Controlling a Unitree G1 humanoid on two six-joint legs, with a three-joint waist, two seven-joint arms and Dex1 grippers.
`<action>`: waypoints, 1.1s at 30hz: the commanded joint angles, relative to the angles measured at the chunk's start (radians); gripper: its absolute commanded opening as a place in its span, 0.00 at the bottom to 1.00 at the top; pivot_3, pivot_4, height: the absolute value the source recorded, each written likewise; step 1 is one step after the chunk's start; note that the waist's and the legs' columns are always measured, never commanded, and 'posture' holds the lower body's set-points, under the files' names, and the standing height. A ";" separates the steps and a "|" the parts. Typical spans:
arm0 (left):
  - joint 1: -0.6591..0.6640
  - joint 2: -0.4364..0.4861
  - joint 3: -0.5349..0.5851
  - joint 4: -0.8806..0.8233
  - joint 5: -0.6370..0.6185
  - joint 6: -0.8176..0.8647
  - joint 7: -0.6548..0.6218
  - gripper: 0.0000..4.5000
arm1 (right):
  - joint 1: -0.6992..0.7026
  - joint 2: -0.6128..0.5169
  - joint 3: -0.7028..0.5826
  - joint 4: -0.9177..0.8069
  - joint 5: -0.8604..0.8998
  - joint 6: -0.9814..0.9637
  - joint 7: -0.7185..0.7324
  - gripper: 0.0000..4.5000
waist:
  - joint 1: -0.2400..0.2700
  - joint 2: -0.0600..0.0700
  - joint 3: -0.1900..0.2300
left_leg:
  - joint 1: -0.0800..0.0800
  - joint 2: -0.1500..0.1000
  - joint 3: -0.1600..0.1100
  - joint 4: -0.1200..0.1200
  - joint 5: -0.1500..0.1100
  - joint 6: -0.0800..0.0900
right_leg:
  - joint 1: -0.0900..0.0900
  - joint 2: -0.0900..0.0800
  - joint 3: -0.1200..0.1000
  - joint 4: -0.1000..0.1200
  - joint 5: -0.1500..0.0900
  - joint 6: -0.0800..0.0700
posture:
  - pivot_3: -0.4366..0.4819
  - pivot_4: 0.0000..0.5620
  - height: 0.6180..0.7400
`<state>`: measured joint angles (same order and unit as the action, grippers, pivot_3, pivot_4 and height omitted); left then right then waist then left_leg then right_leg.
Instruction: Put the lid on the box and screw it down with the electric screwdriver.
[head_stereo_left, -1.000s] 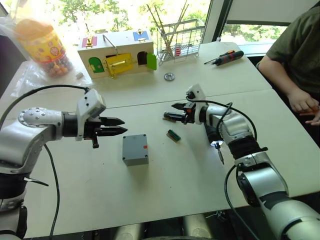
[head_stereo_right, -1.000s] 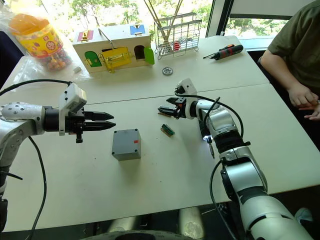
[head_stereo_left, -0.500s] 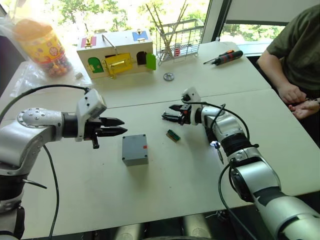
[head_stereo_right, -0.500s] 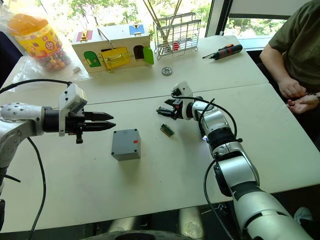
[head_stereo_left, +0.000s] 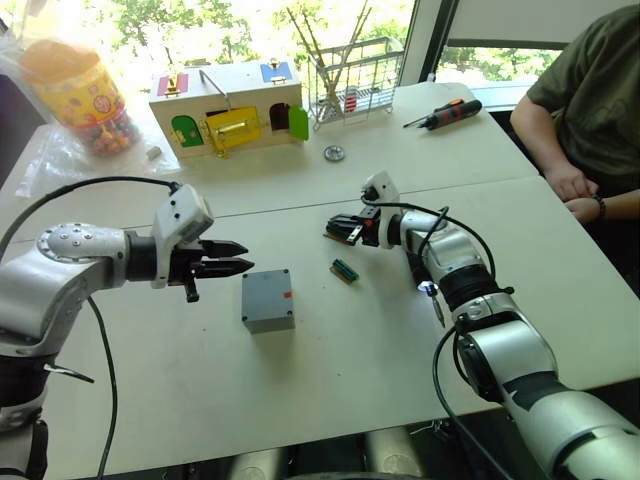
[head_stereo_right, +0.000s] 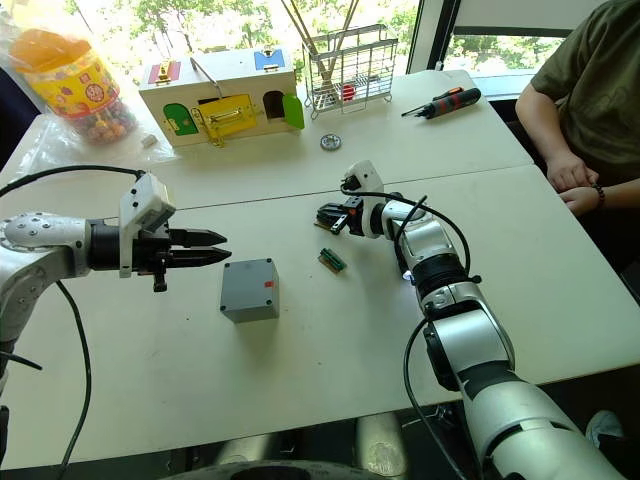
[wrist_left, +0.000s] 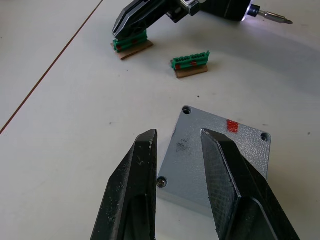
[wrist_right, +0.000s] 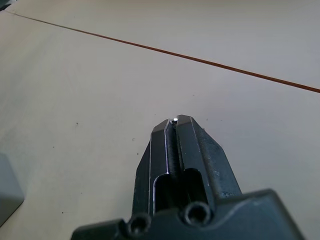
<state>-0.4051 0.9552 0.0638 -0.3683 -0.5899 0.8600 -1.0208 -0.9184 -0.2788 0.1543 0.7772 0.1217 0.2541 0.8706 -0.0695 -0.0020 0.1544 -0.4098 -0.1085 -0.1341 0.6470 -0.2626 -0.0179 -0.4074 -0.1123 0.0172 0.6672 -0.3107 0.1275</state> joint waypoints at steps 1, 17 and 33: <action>-0.008 0.008 0.016 -0.015 -0.001 -0.020 0.003 0.30 | -0.019 0.008 -0.023 -0.012 0.001 -0.017 0.002 0.01 | 0.000 0.000 0.000 | 0.000 0.000 0.000 0.000 0.000 0.000 | 0.000 0.000 0.000 0.000 0.000 0.000 | 0.48 0.27 1.00; -0.005 -0.013 -0.005 0.009 0.016 -0.050 0.006 0.30 | -0.026 -0.009 -0.064 -0.157 0.026 0.038 0.005 0.01 | 0.000 0.000 0.000 | 0.000 0.000 0.000 0.000 0.000 0.000 | 0.000 0.000 0.000 0.000 0.000 0.000 | 0.48 0.27 1.00; 0.123 0.073 0.018 0.003 0.021 -0.094 -0.066 0.30 | 0.288 -0.066 0.064 -1.031 0.219 0.498 0.042 0.01 | 0.009 0.000 0.000 | 0.000 0.000 0.000 0.000 0.000 0.000 | 0.000 0.000 0.001 0.001 0.000 0.000 | 0.48 0.27 1.00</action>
<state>-0.2800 1.0178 0.0598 -0.3485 -0.5769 0.7918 -1.0834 -0.6282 -0.3540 0.2134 -0.1888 0.3133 0.7349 0.9274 -0.0601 -0.0018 0.1543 -0.4098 -0.1085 -0.1343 0.6474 -0.2627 -0.0177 -0.4076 -0.1125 0.0179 0.6678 -0.3107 0.1275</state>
